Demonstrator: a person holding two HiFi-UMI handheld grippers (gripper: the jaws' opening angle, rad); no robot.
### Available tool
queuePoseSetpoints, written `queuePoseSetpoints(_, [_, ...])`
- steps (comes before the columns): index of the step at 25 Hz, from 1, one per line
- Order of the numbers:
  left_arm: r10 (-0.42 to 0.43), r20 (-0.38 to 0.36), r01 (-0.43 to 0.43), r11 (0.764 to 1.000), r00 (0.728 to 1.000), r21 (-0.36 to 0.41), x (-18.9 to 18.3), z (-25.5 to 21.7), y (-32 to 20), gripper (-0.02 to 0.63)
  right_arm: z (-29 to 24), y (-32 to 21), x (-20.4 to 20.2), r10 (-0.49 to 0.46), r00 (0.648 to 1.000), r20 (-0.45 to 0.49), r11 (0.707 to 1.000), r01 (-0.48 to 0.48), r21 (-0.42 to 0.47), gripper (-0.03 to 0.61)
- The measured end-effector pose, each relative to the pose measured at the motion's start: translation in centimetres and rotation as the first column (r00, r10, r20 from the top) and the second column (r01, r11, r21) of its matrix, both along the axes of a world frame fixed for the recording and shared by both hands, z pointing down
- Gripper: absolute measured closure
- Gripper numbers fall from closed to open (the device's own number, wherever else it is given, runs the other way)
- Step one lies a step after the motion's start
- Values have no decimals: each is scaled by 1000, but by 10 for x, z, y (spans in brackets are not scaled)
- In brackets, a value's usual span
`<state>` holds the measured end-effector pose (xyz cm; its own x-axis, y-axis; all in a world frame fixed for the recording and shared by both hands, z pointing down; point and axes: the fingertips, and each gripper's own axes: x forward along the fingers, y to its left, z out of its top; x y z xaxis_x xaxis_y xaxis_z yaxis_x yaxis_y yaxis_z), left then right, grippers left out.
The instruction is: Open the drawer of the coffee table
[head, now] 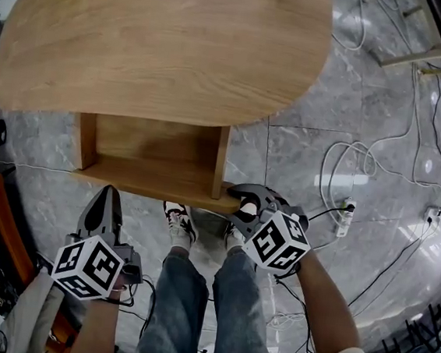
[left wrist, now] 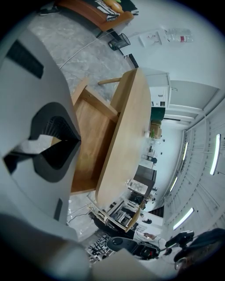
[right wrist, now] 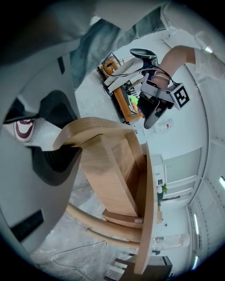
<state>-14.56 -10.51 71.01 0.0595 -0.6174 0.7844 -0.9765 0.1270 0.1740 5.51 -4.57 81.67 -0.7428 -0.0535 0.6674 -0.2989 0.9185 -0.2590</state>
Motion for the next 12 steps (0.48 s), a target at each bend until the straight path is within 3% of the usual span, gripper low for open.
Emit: queuePoseSetpoints(12, [-12, -4, 12, 1000, 1000, -12, -8, 10, 7, 621, 12, 1, 0, -8, 1000, -23, 1000, 9, 13, 457])
